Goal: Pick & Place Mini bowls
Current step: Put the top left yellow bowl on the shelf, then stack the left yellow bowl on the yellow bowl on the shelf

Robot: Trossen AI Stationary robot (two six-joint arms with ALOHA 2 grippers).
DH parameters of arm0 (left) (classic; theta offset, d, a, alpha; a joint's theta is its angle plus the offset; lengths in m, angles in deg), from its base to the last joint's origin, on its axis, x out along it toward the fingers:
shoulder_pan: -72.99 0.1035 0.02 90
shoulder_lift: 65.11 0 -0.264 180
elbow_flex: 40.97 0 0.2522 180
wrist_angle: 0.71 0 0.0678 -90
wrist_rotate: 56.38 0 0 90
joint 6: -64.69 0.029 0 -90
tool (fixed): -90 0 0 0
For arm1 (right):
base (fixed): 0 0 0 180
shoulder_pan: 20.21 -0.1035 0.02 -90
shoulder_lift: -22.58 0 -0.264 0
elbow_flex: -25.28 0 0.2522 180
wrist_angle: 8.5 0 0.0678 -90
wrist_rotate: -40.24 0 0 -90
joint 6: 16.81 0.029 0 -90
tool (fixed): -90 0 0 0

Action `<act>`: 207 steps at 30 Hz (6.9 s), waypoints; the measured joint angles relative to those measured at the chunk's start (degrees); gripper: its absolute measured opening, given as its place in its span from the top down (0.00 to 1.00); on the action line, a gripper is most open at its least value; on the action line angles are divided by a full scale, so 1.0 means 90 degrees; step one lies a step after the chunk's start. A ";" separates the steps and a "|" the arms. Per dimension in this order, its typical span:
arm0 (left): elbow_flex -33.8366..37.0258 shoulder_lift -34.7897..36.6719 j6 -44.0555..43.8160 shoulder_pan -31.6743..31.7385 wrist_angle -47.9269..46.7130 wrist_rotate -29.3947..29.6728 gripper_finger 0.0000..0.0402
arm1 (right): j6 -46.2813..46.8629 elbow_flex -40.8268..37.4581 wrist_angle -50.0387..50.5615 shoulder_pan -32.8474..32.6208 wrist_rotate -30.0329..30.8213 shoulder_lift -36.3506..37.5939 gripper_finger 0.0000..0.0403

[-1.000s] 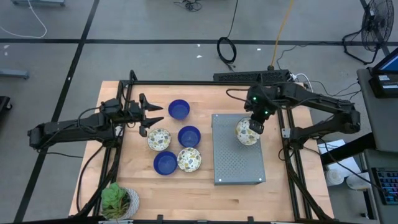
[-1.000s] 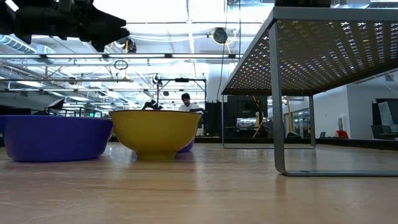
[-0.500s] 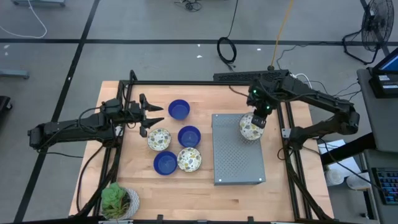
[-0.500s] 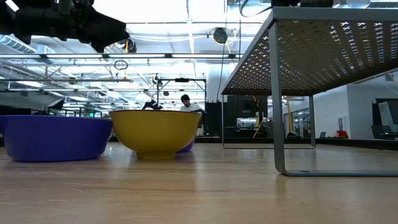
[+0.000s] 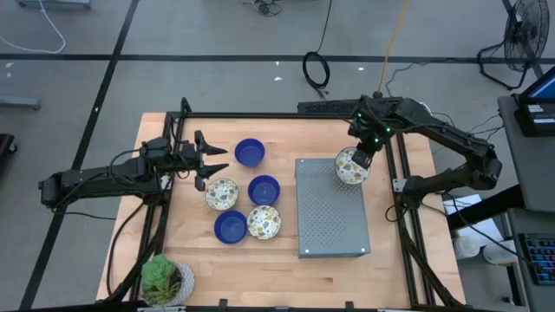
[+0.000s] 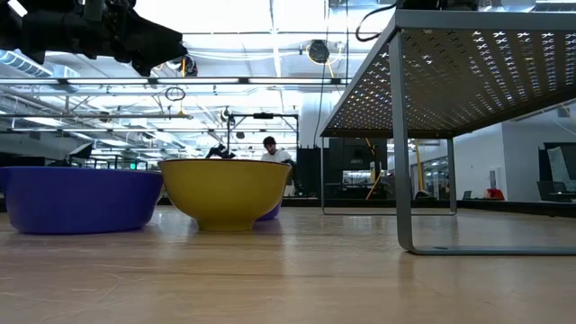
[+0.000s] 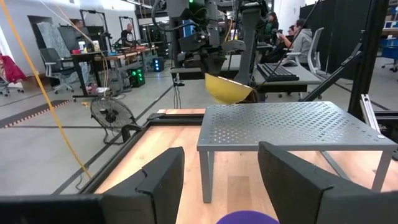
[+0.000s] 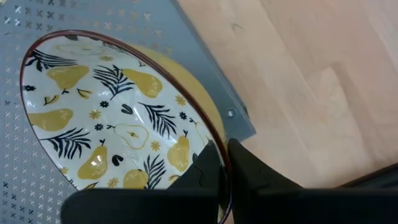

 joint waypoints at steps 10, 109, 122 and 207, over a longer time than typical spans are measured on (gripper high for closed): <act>0.0000 0.0000 -0.0007 -0.0002 -0.0012 0.0000 0.48 | 0.0102 0.0000 0.0111 -0.0044 -0.0018 -0.0031 1.00; 0.0000 -0.0002 -0.0022 0.0000 -0.0136 0.0000 0.48 | 0.0027 -0.0347 0.0030 0.0372 0.0484 0.1980 0.55; 0.0000 -0.0002 -0.0053 -0.0002 -0.0136 -0.0002 0.48 | 0.1003 -0.0647 -0.4056 -0.0217 -0.1622 0.3774 0.55; -0.2116 -0.1873 -0.3188 -0.2737 -0.4247 0.2557 0.48 | -0.0469 -0.6317 -1.2327 -0.3810 -0.3932 0.4253 0.55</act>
